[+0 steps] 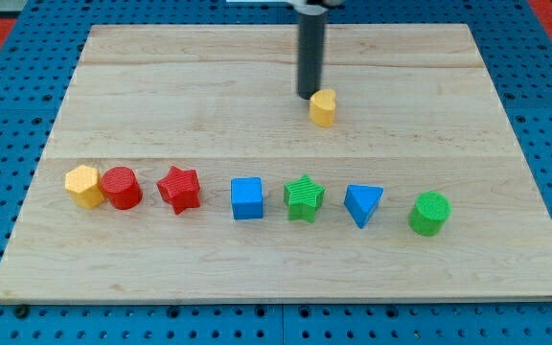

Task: Move the yellow heart closer to the right of the green circle

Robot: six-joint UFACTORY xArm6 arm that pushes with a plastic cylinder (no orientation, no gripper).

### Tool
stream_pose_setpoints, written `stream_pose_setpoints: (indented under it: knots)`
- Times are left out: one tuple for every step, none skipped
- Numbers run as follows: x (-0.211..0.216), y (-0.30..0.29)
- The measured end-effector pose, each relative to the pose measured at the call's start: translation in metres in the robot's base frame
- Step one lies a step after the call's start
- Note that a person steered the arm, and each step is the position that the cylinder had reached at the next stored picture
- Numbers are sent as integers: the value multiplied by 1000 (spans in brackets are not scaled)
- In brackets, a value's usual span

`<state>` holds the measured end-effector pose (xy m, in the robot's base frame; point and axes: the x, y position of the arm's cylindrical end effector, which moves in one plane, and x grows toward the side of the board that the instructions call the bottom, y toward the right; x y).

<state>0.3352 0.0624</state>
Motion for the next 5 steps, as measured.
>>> stream_pose_setpoints:
  knots:
    - [40,30]
    - [5,21]
    - [11,-9]
    - [65,2]
    - [87,29]
